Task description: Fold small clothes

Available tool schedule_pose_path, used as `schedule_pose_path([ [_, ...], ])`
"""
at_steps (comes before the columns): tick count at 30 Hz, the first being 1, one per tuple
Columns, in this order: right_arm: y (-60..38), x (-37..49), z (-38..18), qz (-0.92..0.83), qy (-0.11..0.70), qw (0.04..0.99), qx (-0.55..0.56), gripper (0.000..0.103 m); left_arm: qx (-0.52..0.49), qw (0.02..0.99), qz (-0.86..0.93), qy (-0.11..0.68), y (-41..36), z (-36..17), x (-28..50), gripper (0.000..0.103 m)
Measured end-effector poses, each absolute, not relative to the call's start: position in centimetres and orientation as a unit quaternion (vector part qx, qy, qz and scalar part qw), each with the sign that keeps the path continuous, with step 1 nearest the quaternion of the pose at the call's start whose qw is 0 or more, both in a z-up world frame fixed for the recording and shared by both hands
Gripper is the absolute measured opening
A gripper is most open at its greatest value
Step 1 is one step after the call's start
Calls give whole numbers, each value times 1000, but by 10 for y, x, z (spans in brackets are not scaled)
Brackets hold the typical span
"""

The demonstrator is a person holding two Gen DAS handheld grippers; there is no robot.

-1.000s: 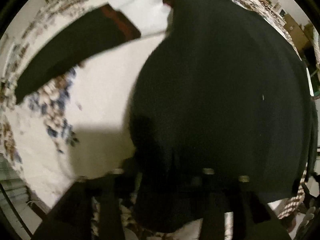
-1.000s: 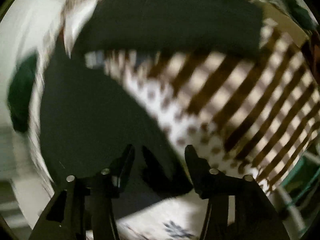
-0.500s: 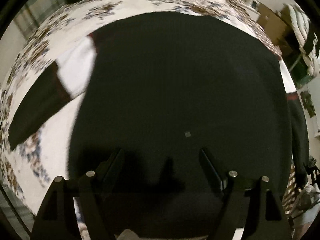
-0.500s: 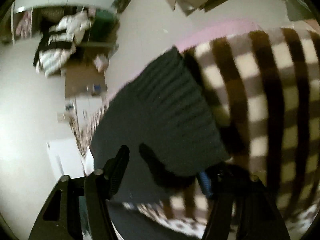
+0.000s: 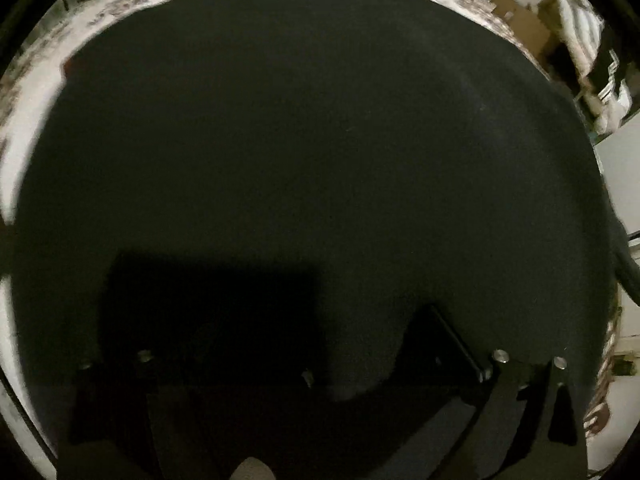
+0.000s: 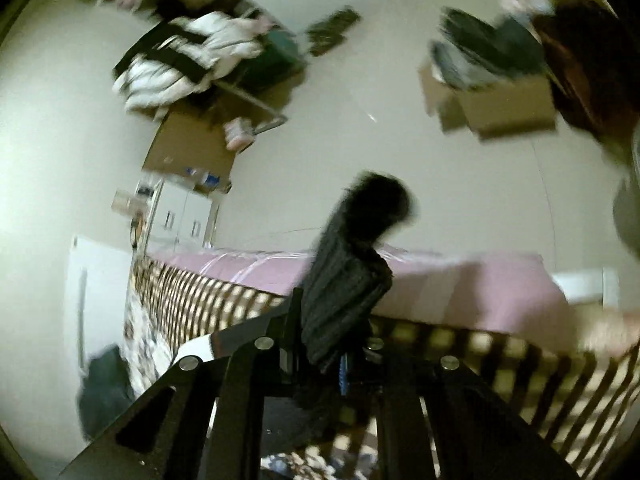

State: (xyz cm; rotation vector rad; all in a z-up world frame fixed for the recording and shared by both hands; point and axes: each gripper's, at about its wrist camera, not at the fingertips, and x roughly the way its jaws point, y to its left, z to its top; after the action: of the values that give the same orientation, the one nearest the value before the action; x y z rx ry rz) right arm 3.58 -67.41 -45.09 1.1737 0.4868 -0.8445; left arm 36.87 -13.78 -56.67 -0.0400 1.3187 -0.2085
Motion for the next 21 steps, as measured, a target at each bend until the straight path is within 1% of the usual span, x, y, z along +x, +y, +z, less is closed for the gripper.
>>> schedule_pose_path([
  [3,-684,77,-403,-362,217,756,501,14,-13,800,-73,596,-144,-568,366,103],
  [7,-662,161,-328,-332,216,805,442,14,-19,778,-76,623,-142,-562,372,103],
  [10,-617,236,-272,-288,228,853,370,14,-74,772,-88,625,-119,-545,375,103],
  [11,-591,266,-254,-262,235,873,338,14,-78,777,-77,620,-108,-537,374,103],
  [13,-545,318,-237,-227,256,896,283,14,-81,785,-65,610,-88,-525,374,103],
  [14,-516,343,-234,-203,267,907,256,14,-82,791,-58,604,-76,-518,374,103],
  [16,-443,403,-246,-149,308,921,189,14,-81,801,-43,592,-50,-511,372,103],
  [20,-308,486,-319,-61,392,914,85,14,-80,811,-1,579,-1,-507,362,103],
  [21,-272,502,-347,-42,415,907,53,14,-82,811,9,579,12,-508,360,103],
])
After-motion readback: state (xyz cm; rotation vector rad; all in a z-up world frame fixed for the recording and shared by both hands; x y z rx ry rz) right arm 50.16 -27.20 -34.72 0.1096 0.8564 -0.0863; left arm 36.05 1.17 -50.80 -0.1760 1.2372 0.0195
